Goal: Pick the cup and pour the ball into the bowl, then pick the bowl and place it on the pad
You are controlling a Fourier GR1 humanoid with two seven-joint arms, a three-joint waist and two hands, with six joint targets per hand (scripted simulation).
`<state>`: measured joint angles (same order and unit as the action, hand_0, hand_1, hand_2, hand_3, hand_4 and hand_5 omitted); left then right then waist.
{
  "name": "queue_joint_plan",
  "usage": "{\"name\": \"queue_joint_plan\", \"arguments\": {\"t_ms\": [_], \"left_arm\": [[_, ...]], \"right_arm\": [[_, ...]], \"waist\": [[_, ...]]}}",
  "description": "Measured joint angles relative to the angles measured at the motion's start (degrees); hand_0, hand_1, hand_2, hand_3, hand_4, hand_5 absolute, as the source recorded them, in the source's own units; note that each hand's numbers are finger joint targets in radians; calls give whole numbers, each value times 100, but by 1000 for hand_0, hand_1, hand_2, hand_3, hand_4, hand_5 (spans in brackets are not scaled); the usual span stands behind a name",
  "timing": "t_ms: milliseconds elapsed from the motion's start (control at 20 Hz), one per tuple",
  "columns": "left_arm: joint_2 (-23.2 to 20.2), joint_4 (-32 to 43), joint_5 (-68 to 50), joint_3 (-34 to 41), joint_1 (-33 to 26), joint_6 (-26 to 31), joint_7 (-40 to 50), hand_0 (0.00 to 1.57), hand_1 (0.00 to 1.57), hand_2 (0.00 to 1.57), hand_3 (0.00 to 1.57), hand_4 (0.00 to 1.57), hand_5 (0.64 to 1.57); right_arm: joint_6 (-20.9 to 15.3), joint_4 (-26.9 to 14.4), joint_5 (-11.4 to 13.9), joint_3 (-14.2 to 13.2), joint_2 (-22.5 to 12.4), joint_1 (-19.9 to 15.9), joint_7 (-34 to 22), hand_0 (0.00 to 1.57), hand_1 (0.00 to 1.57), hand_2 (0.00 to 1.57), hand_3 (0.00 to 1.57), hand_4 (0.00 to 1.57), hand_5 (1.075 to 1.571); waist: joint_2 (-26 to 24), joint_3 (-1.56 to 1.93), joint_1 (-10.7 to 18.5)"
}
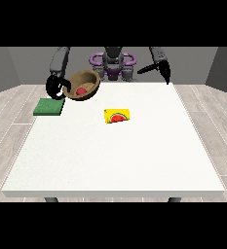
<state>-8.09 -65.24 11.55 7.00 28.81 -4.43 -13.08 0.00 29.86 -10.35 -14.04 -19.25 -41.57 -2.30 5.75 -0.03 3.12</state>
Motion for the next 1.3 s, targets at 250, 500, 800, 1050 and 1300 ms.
{"name": "queue_joint_plan", "arguments": {"t_ms": [250,500,800,1050,1300], "left_arm": [[-61,88,-36,110,-74,-73,-206,0,0,0,0,0,1567],[94,162,88,26,-200,-322,-389,0,0,0,0,0,1566],[309,-132,311,-196,69,-673,-642,0,0,0,0,0,1565],[412,-708,504,-426,282,-851,-476,0,0,0,0,0,1563],[321,-1273,543,-484,259,-829,-328,0,0,0,0,0,1563]], "right_arm": [[412,136,-196,-185,-462,74,-172,1571,1571,1571,1571,1058,1559],[833,204,-343,-298,-634,484,37,1571,1571,1571,1571,1078,1559],[1344,-75,-739,-816,-1246,366,356,1571,1571,1571,1402,1034,1561],[1676,-391,-779,-1058,-1784,358,917,1571,1571,1571,351,1024,1569],[1853,-642,-702,-1156,-2208,343,1383,1571,1571,1571,0,1037,1569]], "waist": [[91,2,-153],[157,4,-298],[986,9,-117],[1626,14,37],[2034,15,103]]}}
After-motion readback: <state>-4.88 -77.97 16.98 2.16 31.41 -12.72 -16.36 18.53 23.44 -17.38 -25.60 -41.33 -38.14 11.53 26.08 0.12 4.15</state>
